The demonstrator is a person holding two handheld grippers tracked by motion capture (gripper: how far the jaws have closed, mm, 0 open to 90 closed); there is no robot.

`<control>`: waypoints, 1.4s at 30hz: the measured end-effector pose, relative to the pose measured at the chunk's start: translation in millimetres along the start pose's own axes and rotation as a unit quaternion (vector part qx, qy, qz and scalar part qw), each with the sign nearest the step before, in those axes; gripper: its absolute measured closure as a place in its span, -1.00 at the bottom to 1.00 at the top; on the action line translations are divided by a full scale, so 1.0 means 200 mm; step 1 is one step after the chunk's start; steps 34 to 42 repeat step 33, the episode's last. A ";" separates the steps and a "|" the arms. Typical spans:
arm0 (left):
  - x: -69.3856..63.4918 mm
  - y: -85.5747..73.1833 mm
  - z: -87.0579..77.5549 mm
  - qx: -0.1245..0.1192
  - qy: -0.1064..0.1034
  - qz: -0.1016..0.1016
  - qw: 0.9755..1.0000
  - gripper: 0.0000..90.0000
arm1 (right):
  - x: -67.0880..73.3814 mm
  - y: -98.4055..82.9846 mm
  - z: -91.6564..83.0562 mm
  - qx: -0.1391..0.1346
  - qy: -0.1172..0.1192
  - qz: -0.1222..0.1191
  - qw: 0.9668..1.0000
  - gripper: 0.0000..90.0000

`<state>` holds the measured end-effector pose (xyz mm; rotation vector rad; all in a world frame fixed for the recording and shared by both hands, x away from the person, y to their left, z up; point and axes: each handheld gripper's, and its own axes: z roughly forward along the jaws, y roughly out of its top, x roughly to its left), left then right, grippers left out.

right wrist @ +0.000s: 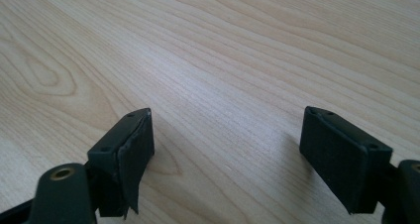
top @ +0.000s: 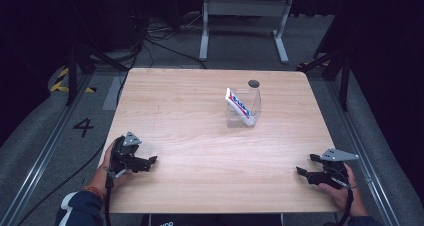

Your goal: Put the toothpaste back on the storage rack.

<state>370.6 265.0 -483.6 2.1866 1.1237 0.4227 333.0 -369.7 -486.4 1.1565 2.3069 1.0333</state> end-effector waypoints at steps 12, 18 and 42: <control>0.00 0.00 0.00 0.000 -0.001 -0.002 1.000 -0.99 | 0.00 0.00 0.00 0.000 -0.003 0.004 1.000 -0.53; 0.00 0.00 0.00 0.001 -0.002 0.002 1.000 -1.00 | 0.00 0.00 0.00 0.001 -0.007 0.005 1.000 -0.57; 0.00 0.00 0.00 0.000 0.000 0.006 1.000 -1.00 | 0.00 0.00 0.00 0.003 -0.013 0.012 1.000 -0.63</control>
